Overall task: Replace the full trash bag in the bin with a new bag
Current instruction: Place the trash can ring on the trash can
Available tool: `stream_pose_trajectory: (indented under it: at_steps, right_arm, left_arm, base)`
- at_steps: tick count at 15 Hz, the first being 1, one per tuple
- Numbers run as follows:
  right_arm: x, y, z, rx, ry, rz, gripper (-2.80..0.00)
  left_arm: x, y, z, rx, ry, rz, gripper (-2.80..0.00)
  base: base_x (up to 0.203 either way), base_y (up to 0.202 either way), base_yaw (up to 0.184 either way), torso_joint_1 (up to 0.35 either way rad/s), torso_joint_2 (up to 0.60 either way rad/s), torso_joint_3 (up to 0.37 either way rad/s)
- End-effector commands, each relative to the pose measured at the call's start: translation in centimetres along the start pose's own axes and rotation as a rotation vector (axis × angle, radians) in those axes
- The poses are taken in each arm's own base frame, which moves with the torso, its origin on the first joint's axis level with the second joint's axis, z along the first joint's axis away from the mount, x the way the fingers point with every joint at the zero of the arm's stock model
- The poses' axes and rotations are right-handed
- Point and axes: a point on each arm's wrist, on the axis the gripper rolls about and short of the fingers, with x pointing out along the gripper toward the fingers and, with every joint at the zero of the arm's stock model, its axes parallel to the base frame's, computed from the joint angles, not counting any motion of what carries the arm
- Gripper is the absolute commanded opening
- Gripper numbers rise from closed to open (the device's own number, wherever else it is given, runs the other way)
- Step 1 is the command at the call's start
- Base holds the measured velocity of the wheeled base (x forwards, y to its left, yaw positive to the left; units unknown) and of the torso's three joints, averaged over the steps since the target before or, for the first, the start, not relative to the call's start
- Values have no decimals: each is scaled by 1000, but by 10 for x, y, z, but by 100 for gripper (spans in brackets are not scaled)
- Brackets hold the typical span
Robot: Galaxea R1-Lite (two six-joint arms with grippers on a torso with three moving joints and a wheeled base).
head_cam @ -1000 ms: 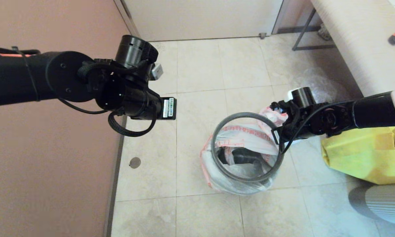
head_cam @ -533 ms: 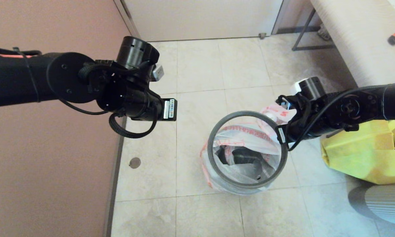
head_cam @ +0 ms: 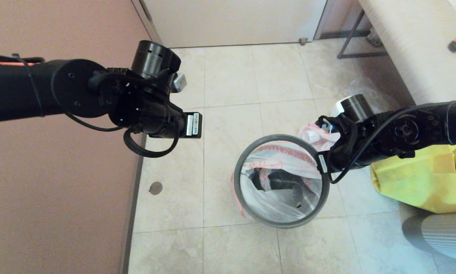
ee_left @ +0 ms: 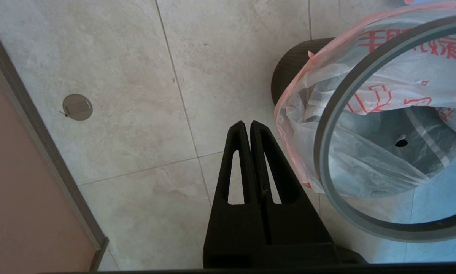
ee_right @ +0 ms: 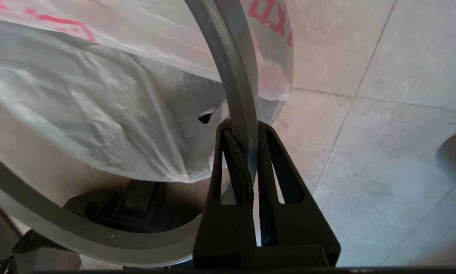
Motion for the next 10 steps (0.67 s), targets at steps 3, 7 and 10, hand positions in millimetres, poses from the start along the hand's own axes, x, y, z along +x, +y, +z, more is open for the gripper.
stream_pose_trajectory:
  at_steps: [3,7,10]
  right_arm:
    - [30,0,-5,4,20,-11,-280]
    - [50,-3,1,19,-46,-66,-280]
    - [53,-5,-3,20,-28,-73,-280]
  left_arm:
    - [3,0,-1,0,5,2,-280]
    - [0,-1,1,-2,-6,-1,-280]
    - [-1,0,1,-4,-4,0,-280]
  base:
    - [0,0,0,0,0,0]
    - [0,0,0,0,0,0]
    - [0,0,0,0,0,0]
